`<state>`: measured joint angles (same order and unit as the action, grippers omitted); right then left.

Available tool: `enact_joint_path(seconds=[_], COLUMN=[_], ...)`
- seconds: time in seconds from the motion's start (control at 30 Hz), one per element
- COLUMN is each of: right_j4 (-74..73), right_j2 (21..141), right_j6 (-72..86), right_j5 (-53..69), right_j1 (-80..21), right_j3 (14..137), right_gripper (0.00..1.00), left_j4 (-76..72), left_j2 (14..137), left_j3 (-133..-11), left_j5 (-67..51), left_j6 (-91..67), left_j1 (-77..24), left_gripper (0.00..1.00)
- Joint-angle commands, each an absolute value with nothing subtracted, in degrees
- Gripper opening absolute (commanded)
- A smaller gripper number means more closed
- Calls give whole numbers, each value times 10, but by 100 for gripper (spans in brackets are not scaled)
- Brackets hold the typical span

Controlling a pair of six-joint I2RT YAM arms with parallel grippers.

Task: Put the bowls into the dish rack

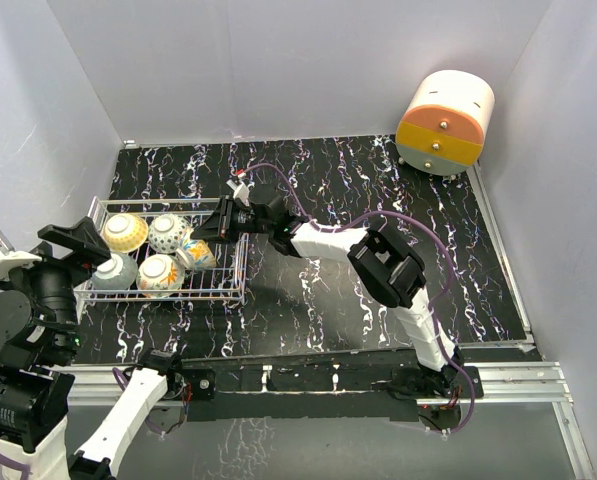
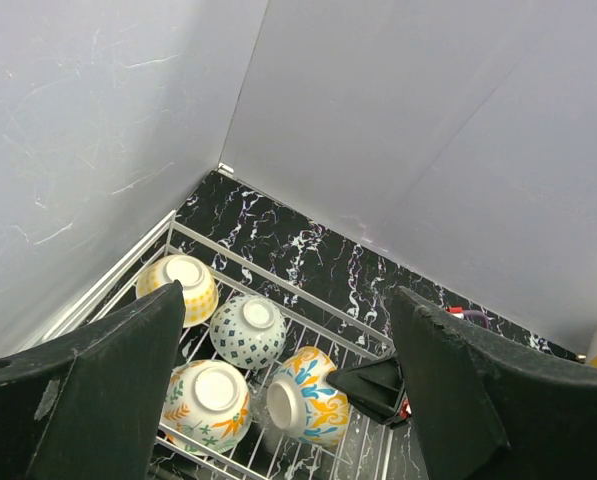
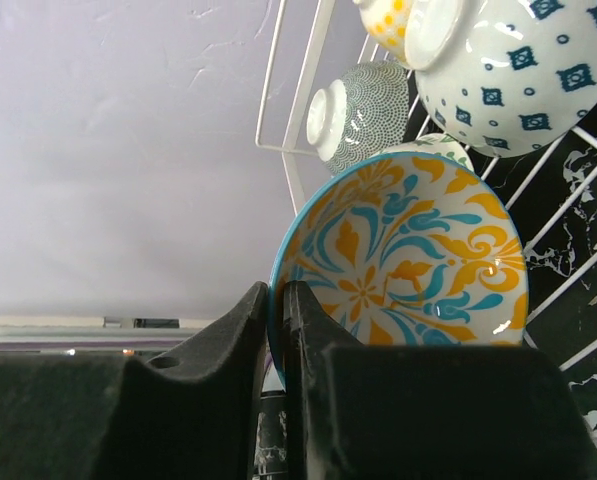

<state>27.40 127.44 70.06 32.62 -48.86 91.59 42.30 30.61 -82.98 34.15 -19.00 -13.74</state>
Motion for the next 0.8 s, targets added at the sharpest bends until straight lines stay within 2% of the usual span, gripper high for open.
enact_joint_path(seconds=[0.0, 0.27, 0.77], right_j4=[210, 199, 188], right_j2=[1257, 1267, 1323], right_j6=[687, 705, 727], right_j5=[287, 288, 283], right_j1=[-482, -475, -497], right_j3=[890, 869, 953], right_gripper=[14, 8, 8], left_j4=[423, 425, 419], left_j2=[311, 311, 322], left_j3=[-840, -841, -849], left_j5=[352, 351, 350], left_j6=[-178, -178, -172], left_j1=[-140, -140, -140], left_gripper=[82, 82, 82])
